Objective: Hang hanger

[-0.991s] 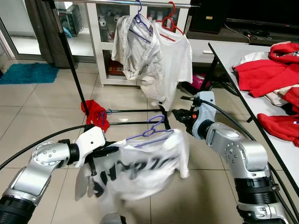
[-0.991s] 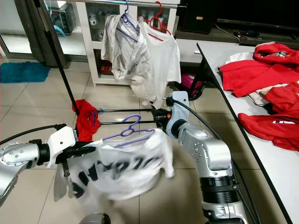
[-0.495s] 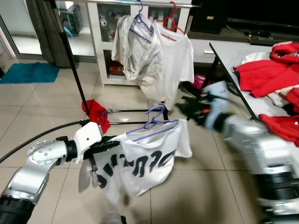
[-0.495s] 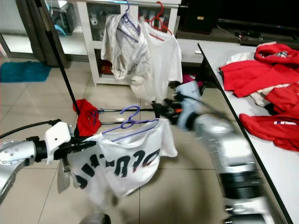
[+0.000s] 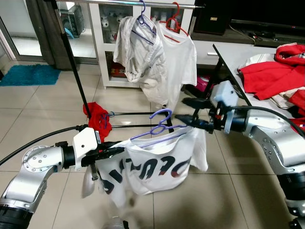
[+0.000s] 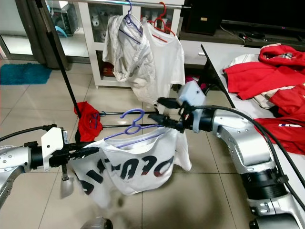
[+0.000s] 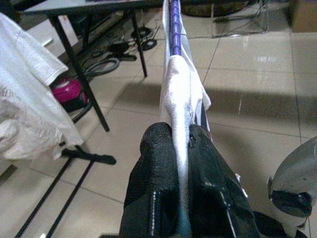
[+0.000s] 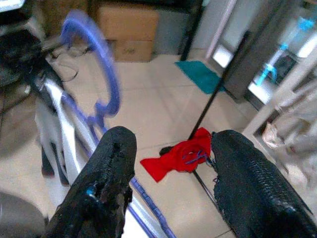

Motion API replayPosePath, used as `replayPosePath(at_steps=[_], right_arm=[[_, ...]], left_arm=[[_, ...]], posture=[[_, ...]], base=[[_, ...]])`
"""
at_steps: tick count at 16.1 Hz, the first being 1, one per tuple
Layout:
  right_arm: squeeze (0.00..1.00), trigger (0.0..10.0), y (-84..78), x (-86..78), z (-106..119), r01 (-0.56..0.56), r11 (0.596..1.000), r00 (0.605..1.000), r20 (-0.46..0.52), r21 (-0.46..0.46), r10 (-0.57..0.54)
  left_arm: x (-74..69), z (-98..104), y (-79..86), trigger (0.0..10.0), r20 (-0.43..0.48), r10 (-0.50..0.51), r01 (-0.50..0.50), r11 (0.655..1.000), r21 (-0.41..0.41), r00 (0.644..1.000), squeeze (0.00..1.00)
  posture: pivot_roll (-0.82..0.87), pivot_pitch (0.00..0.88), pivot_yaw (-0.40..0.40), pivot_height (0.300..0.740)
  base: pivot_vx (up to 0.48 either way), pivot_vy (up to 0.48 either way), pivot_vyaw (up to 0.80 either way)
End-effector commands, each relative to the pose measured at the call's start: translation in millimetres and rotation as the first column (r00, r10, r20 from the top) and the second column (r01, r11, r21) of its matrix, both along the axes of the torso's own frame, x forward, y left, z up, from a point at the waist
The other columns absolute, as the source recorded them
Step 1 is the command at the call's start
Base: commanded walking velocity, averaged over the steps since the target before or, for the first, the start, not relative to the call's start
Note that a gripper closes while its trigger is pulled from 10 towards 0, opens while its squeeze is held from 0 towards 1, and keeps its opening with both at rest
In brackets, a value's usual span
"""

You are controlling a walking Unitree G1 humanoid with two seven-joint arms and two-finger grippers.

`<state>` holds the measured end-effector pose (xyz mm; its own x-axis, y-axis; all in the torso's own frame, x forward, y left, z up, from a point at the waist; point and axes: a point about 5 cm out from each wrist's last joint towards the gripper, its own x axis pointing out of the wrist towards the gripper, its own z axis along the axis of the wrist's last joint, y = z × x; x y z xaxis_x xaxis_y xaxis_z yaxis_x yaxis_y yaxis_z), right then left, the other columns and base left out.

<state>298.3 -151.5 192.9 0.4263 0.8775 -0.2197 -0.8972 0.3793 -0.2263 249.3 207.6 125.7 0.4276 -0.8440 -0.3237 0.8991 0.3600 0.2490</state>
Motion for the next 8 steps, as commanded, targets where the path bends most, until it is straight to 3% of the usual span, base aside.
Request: replayPosePath(at_steps=[1, 2, 7, 8], right_arm=[[0.00, 10.0, 1.9, 0.3, -4.2, -0.058, 0.996, 0.998, 0.021, -0.075, 0.060], [0.00, 10.0, 6.8, -1.9, -10.7, -0.128, 0.984, 0.991, 0.019, -0.121, 0.131], [0.00, 10.0, 13.3, -4.6, -18.0, -0.250, 0.954, 0.968, -0.017, -0.165, 0.251], [0.00, 6.8, 14.1, -3.8, -20.0, -0.264, 0.951, 0.965, -0.033, -0.162, 0.262]], left_arm=[[1.1, 12.9, -4.6, 0.0, 0.056, -0.031, 0.033, 0.999, -0.032, 0.998, 0.00], [0.8, 16.8, -8.3, 0.0, 0.067, -0.047, 0.050, 0.998, -0.049, 0.997, 0.00], [0.9, 21.7, -13.5, 0.0, 0.080, -0.074, 0.080, 0.994, -0.071, 0.994, 0.00], [1.1, 22.4, -14.7, 0.0, 0.081, -0.078, 0.084, 0.994, -0.074, 0.994, 0.00]], posture=[[-0.02, 0.007, -0.056, 0.740], [-0.02, 0.007, -0.056, 0.740], [-0.02, 0.005, -0.058, 0.740], [-0.02, 0.004, -0.060, 0.740]], base=[[0.000, 0.000, 0.00], [0.000, 0.000, 0.00], [0.000, 0.000, 0.00], [0.000, 0.000, 0.00]])
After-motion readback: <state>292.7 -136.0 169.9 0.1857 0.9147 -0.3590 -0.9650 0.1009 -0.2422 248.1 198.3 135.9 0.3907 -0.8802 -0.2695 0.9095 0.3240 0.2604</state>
